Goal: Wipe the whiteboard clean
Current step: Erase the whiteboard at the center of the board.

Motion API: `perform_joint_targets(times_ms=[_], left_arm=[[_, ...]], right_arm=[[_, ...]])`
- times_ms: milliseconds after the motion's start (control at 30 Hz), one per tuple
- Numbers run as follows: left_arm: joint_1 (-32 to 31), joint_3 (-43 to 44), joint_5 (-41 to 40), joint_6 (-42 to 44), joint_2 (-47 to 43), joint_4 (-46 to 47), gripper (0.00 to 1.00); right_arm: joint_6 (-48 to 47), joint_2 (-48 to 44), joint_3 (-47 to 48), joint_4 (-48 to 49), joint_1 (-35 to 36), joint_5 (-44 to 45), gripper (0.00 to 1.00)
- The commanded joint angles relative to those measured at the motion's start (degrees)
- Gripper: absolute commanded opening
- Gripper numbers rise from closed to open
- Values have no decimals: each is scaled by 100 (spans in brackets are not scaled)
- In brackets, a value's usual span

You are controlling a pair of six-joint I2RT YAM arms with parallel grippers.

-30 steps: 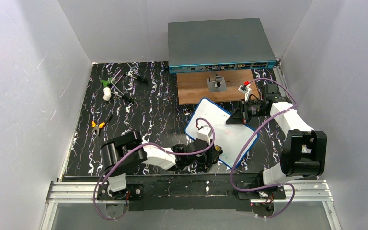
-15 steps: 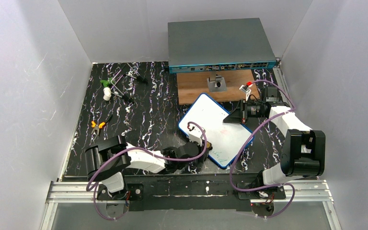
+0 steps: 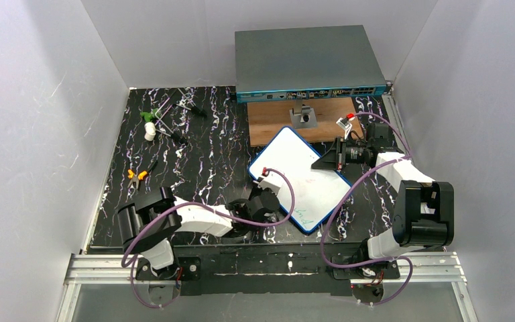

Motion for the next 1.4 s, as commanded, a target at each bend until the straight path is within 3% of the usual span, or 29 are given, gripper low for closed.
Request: perform_joint_targets(times_ms=[0,333,500,633,800,1033,1133,1267,1367], left_arm=[[112,182,268,335,165,-359,0],[-1167,1121,1847,404,736,-599,0],[-1310,1353,2437,43,986,-232,0],[-1276,1277,1460,-126,1003,-583,0],[-800,984,-53,-1110,504,-1748,0],[-506,812,-358,-1270,358,-1986,0],[-547,742,192,-921,392,-1543,0],[-898,539,1075,115,417,-168,0],[-1141,654,1805,563,562,171,0]], right_arm=[[966,-99,-36,-618,93,-1818,1],[937,-83,-28,-619,95,-1765,1],[862,-75,-9,-692,91,-1726,1],[705,-82,30,-833,89,-1682,1],[574,-52,68,-987,89,-1660,1],[485,-31,95,-1057,89,-1651,1],[401,-5,122,-1132,89,-1634,1],[306,38,144,-1236,89,-1586,1],[233,71,161,-1302,90,-1535,1]])
